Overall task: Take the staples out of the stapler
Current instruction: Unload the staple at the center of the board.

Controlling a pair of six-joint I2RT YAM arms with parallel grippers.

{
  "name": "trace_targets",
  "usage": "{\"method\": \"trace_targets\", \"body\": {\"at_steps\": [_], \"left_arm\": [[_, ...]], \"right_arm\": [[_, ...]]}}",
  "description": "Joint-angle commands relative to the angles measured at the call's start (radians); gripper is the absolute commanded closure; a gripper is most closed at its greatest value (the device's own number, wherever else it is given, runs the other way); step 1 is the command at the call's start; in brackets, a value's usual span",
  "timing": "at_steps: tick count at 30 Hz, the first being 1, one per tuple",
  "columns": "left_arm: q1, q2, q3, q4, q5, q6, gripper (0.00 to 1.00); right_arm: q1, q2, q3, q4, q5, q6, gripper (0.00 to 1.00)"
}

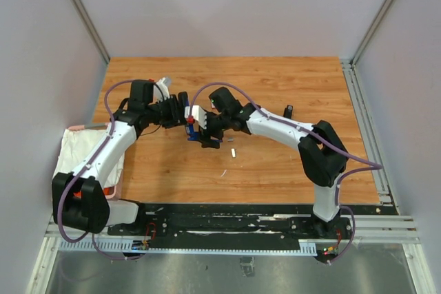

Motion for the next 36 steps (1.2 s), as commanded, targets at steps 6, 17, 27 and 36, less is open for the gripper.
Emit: {"method": "trace_targets", "body": {"at_steps": [6,17,27,36], "left_arm": [[0.032,-0.021,0.088,0.014,-0.039,-0.063,1.0],[0.047,-0.021,0.142,-0.001,-0.1,-0.07,1.0],[0.047,-0.034,0.072,0.029,-0.121,-0.086,1.0],[0.048,-0.035,0.06,0.04,-0.142,-0.084,1.0]], "right_arm": [[-0.008,0.061,0.09,-0.041,-0.099,0.104,0.35],[-0.009,0.119,0.165,-0.032,-0.323,0.491,0.64],[-0.009,0.124,0.1,0.199,-0.427,0.823,0.3],[-0.008,0.066,-0.052,0.302,-0.305,0.891,0.26]]}}
